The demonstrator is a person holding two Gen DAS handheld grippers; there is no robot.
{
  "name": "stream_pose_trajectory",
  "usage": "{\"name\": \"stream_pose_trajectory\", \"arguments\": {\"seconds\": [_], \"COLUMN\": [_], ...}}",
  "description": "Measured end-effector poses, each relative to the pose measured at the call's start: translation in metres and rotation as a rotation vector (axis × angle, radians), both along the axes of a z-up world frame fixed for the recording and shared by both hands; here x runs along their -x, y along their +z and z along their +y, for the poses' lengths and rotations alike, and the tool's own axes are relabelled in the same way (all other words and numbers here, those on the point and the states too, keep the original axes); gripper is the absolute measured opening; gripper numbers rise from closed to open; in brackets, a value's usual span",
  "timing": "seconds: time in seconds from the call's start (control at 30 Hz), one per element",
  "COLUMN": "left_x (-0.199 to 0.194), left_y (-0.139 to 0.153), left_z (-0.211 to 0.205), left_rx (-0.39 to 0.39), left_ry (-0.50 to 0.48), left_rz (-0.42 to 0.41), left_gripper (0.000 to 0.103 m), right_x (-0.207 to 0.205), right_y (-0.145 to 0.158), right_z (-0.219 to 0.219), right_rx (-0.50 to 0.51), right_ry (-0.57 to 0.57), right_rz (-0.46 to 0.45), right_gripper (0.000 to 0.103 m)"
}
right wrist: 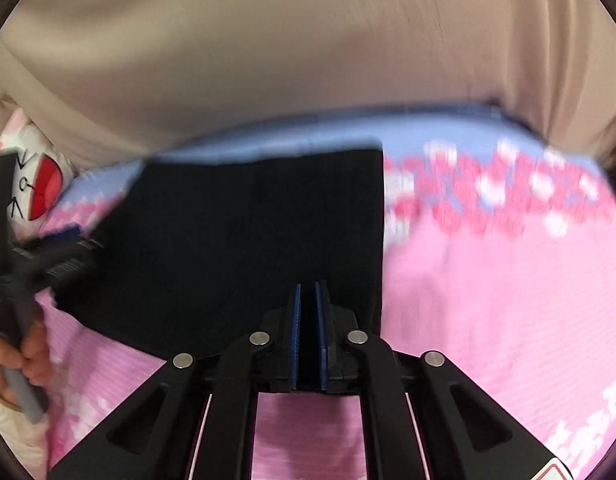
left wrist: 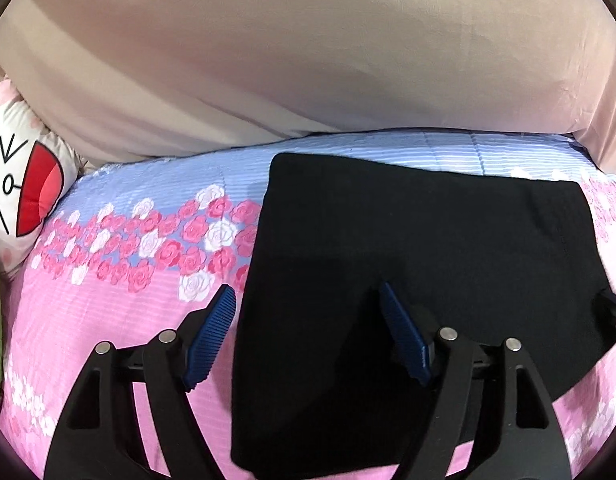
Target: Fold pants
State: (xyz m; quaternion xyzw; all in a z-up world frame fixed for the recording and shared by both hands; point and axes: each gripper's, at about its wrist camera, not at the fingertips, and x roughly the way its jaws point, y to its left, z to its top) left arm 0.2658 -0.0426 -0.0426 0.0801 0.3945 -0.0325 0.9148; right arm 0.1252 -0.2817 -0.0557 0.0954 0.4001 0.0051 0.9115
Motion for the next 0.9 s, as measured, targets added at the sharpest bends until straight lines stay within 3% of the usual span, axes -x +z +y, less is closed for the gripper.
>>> {"name": "stream_pose_trajectory", "arguments": {"seconds": [0.13, 0.27, 0.43, 0.57, 0.67, 0.73, 0.9], "left_x": [0.011, 0.02, 0.032, 0.043, 0.047, 0.057, 0.092], "left_y": [0.0, -0.002, -0.003, -0.006, -0.015, -0.01, 0.013], "left_z": [0.003, 0.007, 0.014, 0.037, 0.067, 0.082, 0.107], "left_rx": [-0.005, 0.006, 0.013, 0.029, 0.121, 0.165, 0.137], "left_ry": [0.006, 0.017, 0.028, 0.065, 0.077, 0.083, 0.133], "left_rz": [0.001, 0.008, 0.007, 0.005, 0.063, 0.073, -0.016], "left_gripper": [0.073, 0.073, 0.073, 0.075, 0.079, 0.079, 0.078], "right_x": [0.022, 0.019, 0.032, 0.026, 0.02, 0.022, -0.002], "right_y": [0.02, -0.005, 0.018, 0.008, -0.003, 0.013, 0.044], "right_z": [0.002, 0.008, 0.017, 0.019, 0.012, 0.025, 0.103], "right_rx": [-0.05, -0.011, -0.044, -0.02, -0.062, -0.072, -0.129], "right_ry": [-0.015, -0.015, -0.009, -0.004, -0.025, 0.01, 0.236], "right_rz": [-0.054, 0.002, -0.054, -0.034, 0.002, -0.021, -0.071], "right_gripper": [0.011, 0.009, 0.012, 0.012, 0.011, 0.019, 0.02]}}
